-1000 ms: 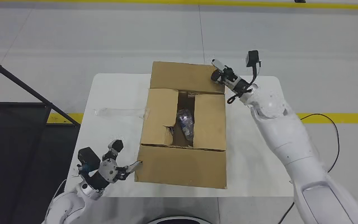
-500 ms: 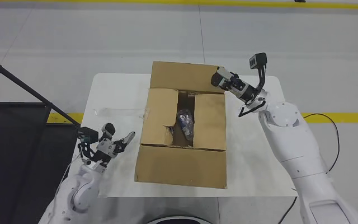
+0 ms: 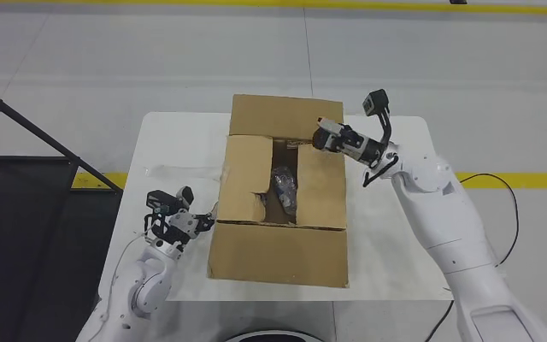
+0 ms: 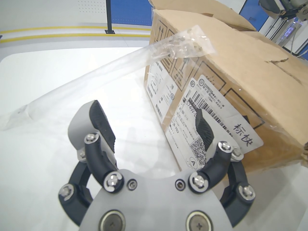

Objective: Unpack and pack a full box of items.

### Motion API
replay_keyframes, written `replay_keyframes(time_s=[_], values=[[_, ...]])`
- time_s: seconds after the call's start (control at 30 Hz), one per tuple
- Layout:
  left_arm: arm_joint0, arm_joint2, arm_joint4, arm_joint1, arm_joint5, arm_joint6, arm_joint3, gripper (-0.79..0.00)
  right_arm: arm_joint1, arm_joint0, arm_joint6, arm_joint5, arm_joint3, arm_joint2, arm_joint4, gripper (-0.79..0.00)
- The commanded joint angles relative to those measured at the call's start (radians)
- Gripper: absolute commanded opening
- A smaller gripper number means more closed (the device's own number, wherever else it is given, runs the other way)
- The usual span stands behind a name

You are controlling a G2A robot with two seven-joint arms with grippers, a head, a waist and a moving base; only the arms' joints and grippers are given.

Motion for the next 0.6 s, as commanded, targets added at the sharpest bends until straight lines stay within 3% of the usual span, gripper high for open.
replay_keyframes(time_s=[0.0, 0.37, 0.57], values=[[0.005, 0.0, 0.001, 0.0, -0.004, 0.003, -0.006, 0.0, -0.005, 0.019, 0.047, 0.026, 0.016, -0.017, 0.007, 0.0], [0.045, -0.01, 0.021, 0.002, -0.025, 0.026, -0.035, 0.0, -0.052, 0.115, 0.127, 0.082, 0.098, -0.136, -0.005, 0.0], [0.085, -0.073, -0.047, 0.004, -0.02, 0.066, -0.046, 0.0, -0.09, 0.157, 0.132, 0.094, 0.153, -0.215, -0.008, 0.0]])
